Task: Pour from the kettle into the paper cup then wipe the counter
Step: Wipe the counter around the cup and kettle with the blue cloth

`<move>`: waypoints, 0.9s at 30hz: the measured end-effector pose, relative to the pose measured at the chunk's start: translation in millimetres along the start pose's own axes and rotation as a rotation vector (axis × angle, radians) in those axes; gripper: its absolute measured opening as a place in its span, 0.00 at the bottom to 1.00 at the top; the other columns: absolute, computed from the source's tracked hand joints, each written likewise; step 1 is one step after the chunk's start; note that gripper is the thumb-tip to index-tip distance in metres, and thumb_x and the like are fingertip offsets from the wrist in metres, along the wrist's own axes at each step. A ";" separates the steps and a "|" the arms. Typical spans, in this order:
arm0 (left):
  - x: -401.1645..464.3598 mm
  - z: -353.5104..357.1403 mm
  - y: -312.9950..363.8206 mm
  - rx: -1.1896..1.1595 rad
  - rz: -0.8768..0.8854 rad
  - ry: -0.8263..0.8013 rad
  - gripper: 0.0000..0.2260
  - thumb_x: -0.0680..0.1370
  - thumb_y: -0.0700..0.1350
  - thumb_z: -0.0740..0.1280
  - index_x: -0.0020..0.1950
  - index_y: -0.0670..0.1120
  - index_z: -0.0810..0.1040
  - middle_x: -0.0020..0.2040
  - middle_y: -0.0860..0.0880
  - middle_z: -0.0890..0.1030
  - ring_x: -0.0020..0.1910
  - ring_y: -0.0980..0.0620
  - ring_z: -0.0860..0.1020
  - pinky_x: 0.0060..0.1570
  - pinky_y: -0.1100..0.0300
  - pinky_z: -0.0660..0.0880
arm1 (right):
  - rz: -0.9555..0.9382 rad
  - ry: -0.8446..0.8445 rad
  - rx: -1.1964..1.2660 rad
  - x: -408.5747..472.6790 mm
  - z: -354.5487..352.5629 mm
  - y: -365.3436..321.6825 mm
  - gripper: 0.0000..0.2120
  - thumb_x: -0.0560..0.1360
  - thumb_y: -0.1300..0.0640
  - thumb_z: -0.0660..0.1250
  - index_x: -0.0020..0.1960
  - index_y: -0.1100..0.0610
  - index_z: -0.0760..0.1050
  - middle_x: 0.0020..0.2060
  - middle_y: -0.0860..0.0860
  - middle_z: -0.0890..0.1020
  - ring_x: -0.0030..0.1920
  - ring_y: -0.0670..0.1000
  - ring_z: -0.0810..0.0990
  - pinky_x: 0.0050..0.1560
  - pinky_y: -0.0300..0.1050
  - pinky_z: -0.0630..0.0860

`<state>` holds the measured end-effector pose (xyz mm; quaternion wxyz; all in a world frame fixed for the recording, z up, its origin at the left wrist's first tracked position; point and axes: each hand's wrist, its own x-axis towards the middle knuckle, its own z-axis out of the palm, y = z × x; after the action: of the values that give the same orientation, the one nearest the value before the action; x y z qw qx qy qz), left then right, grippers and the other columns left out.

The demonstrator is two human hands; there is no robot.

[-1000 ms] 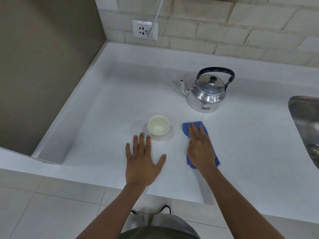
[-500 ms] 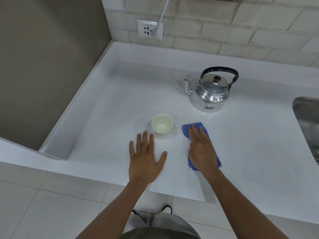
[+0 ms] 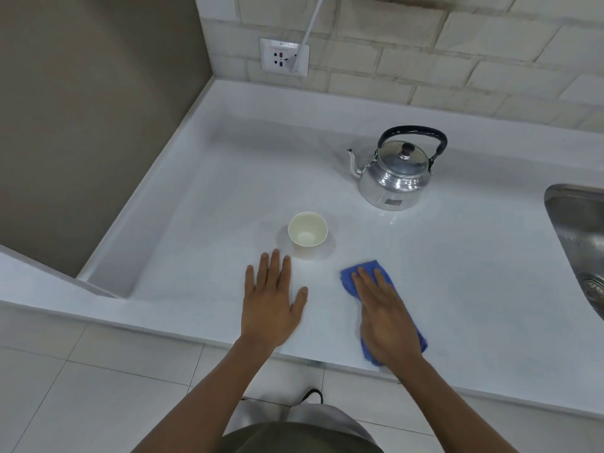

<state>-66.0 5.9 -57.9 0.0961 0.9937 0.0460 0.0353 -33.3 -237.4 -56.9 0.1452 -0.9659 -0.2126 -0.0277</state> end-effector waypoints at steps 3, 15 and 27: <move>-13.5 -2.7 -13.5 0.003 0.031 -0.001 0.31 0.83 0.61 0.50 0.80 0.44 0.60 0.81 0.43 0.58 0.80 0.42 0.55 0.77 0.39 0.55 | 0.168 0.019 -0.084 30.8 -4.4 -10.5 0.28 0.73 0.63 0.54 0.74 0.62 0.65 0.72 0.57 0.69 0.73 0.63 0.64 0.72 0.56 0.64; -17.8 -32.6 -126.9 -0.105 0.111 0.067 0.24 0.85 0.51 0.48 0.78 0.42 0.65 0.79 0.47 0.64 0.80 0.48 0.58 0.78 0.49 0.54 | 0.151 0.050 -0.043 -16.2 12.1 -75.1 0.29 0.72 0.64 0.51 0.73 0.61 0.67 0.71 0.55 0.70 0.73 0.60 0.65 0.70 0.53 0.65; -9.3 -28.9 -139.8 -0.097 0.239 0.011 0.25 0.85 0.50 0.48 0.77 0.38 0.65 0.79 0.42 0.64 0.80 0.43 0.58 0.79 0.50 0.52 | 0.153 0.037 -0.065 -20.0 33.5 -154.4 0.29 0.73 0.64 0.52 0.74 0.60 0.66 0.72 0.55 0.69 0.75 0.59 0.62 0.70 0.54 0.65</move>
<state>-89.3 147.1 -57.3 0.1388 0.9861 -0.0738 0.0542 -116.4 -101.7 -49.8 0.1193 -0.9828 -0.1346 -0.0412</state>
